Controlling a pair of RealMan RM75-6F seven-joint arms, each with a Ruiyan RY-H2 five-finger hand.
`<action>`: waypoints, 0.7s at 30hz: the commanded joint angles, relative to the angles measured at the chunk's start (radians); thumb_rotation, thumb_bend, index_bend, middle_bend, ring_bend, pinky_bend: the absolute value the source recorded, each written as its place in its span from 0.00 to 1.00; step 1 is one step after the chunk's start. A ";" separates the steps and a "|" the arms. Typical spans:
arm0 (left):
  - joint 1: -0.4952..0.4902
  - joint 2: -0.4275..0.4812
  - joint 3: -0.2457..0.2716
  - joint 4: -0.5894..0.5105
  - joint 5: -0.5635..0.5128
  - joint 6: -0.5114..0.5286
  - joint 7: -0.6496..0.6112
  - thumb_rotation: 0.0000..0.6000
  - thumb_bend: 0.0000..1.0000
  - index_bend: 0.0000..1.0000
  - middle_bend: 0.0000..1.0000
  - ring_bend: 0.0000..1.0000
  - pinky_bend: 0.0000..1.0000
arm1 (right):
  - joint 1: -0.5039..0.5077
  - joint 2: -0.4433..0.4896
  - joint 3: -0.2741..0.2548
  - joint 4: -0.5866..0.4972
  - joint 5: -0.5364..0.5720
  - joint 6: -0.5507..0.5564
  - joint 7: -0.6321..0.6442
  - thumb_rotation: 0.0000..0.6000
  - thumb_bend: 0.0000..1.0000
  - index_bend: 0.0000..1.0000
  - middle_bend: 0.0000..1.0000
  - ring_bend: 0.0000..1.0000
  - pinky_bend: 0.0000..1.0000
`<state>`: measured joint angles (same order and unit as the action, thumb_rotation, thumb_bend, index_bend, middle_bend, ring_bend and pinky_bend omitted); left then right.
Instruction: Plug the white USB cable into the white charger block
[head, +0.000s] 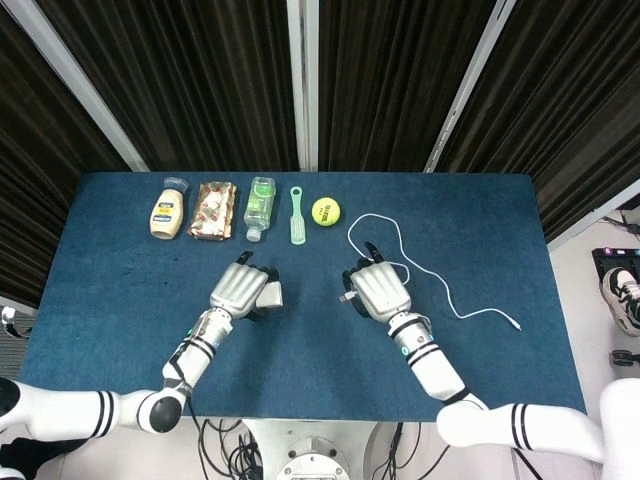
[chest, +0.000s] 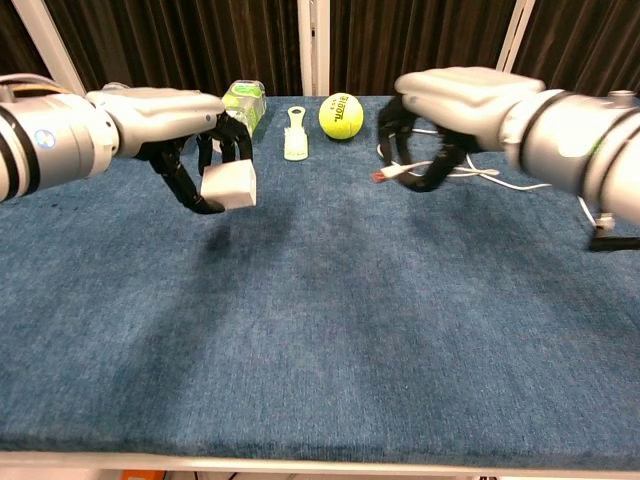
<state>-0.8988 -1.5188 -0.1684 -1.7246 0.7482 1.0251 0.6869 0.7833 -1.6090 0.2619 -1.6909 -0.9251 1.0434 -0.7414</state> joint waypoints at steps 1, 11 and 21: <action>-0.030 -0.011 -0.026 -0.037 -0.068 0.041 0.046 1.00 0.28 0.44 0.49 0.43 0.12 | 0.042 -0.063 0.029 0.035 0.050 0.043 -0.042 1.00 0.42 0.62 0.51 0.28 0.02; -0.101 -0.047 -0.087 -0.052 -0.224 0.099 0.116 1.00 0.28 0.44 0.49 0.43 0.12 | 0.094 -0.186 0.075 0.103 0.129 0.136 -0.070 1.00 0.42 0.62 0.51 0.28 0.02; -0.169 -0.097 -0.116 -0.045 -0.307 0.174 0.196 1.00 0.27 0.44 0.50 0.44 0.13 | 0.113 -0.245 0.096 0.137 0.154 0.188 -0.065 1.00 0.42 0.63 0.51 0.28 0.01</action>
<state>-1.0628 -1.6117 -0.2816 -1.7689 0.4466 1.1948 0.8784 0.8955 -1.8522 0.3562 -1.5550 -0.7719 1.2297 -0.8074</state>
